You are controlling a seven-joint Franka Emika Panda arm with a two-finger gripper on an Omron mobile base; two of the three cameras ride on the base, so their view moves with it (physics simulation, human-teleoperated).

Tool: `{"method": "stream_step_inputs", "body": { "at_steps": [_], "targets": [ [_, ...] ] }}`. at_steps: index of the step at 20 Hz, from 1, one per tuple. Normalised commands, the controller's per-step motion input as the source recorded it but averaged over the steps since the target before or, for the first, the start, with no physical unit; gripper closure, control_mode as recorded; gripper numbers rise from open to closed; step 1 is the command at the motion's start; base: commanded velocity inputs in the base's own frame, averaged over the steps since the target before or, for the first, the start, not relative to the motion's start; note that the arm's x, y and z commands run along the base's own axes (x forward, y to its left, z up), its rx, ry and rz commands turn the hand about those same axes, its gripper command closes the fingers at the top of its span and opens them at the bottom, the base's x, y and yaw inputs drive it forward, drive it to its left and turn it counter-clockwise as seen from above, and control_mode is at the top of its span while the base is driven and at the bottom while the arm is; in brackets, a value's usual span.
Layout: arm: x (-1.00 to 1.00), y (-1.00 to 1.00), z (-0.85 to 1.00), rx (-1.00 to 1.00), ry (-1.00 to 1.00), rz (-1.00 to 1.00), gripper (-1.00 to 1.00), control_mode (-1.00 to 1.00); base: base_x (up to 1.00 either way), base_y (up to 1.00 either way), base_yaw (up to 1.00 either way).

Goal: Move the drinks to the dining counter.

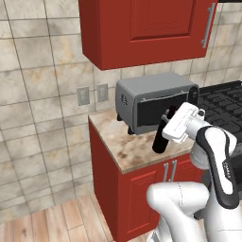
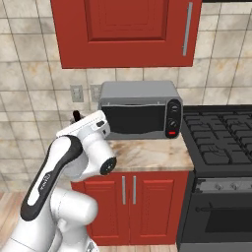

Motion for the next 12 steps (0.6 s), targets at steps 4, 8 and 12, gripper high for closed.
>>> {"method": "stream_step_inputs", "body": {
  "at_steps": [4, 8, 12],
  "targets": [
    [-0.35, -0.08, 0.01, 0.00, -0.02, -0.01, 1.00, -1.00, 0.00, 0.00, 0.00],
    [0.00, 0.00, 0.00, 0.00, 0.00, 0.00, 1.00, 1.00, 0.00, 0.00, 0.00],
    [0.00, 0.00, 0.00, 0.00, 0.00, 0.00, 1.00, 1.00, -0.22, -0.11, 0.00]
  ]
}}
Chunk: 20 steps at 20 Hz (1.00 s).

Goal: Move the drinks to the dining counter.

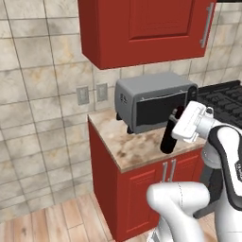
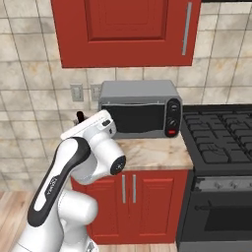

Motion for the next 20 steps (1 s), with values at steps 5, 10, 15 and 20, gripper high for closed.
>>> {"method": "stream_step_inputs", "body": {
  "at_steps": [5, 10, 15, 20],
  "targets": [
    [0.00, 0.00, 0.00, 0.00, 0.00, 0.00, 1.00, 1.00, -0.98, -0.40, -0.04],
    [0.00, 0.00, 0.00, 0.00, 0.00, 0.00, 1.00, 1.00, -1.00, -0.40, -0.11],
    [0.00, 0.00, 0.00, 0.00, 0.00, 0.00, 1.00, 1.00, -0.39, -0.27, -0.47],
    [0.00, 0.00, 0.00, 0.00, 0.00, 0.00, 1.00, 1.00, -0.20, -0.12, -0.64]
  ]
}}
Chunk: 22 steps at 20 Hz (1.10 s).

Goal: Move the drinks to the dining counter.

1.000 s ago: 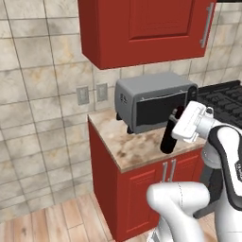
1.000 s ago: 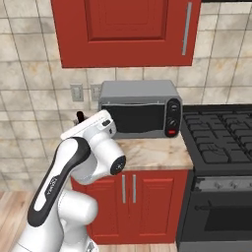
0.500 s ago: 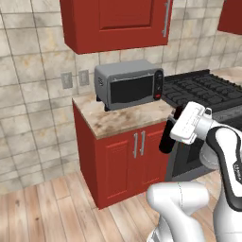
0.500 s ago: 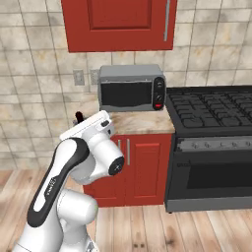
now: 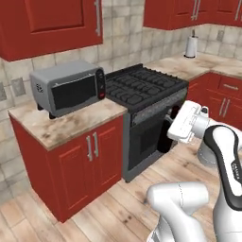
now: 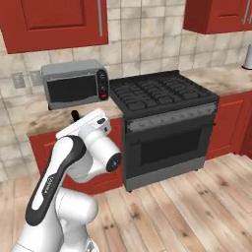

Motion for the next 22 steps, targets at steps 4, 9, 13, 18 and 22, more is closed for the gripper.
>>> {"method": "stream_step_inputs", "body": {
  "at_steps": [4, 9, 13, 18, 22],
  "targets": [
    [0.00, 0.00, 0.00, 0.00, 0.00, 0.00, 1.00, 1.00, -0.11, 0.00, -0.75],
    [0.00, 0.00, 0.00, 0.00, 0.00, 0.00, 1.00, 1.00, -0.21, 0.00, -0.79],
    [0.00, 0.00, 0.00, 0.00, 0.00, 0.00, 1.00, 1.00, -0.57, 0.00, -0.75],
    [0.00, 0.00, 0.00, 0.00, 0.00, 0.00, 1.00, 1.00, -1.00, 0.00, -0.55],
    [0.00, 0.00, 0.00, 0.00, 0.00, 0.00, 1.00, 1.00, -1.00, 0.22, -0.37]
  ]
}}
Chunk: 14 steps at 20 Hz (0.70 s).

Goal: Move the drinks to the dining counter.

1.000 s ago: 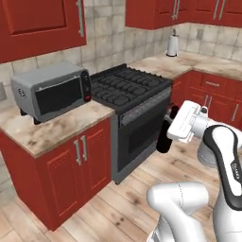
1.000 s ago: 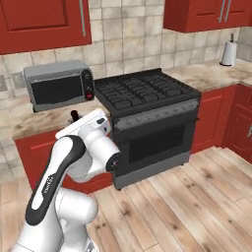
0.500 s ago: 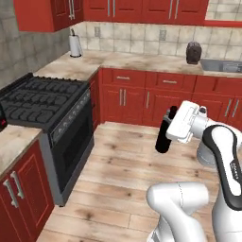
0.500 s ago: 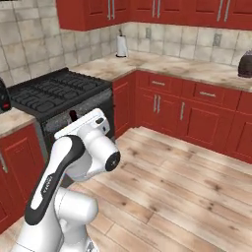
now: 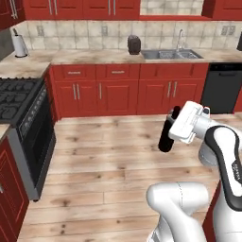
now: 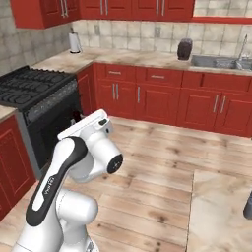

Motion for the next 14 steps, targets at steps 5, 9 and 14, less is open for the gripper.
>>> {"method": "stream_step_inputs", "body": {
  "at_steps": [5, 9, 14],
  "targets": [
    [0.00, 0.00, 0.00, 0.00, 0.00, 0.00, 1.00, 1.00, -1.00, 0.35, -0.27],
    [0.00, 0.00, 0.00, 0.00, 0.00, 0.00, 1.00, 1.00, -0.94, 0.04, -0.43],
    [0.00, 0.00, 0.00, 0.00, 0.00, 0.00, 1.00, 1.00, -0.35, 0.00, -0.74]
  ]
}}
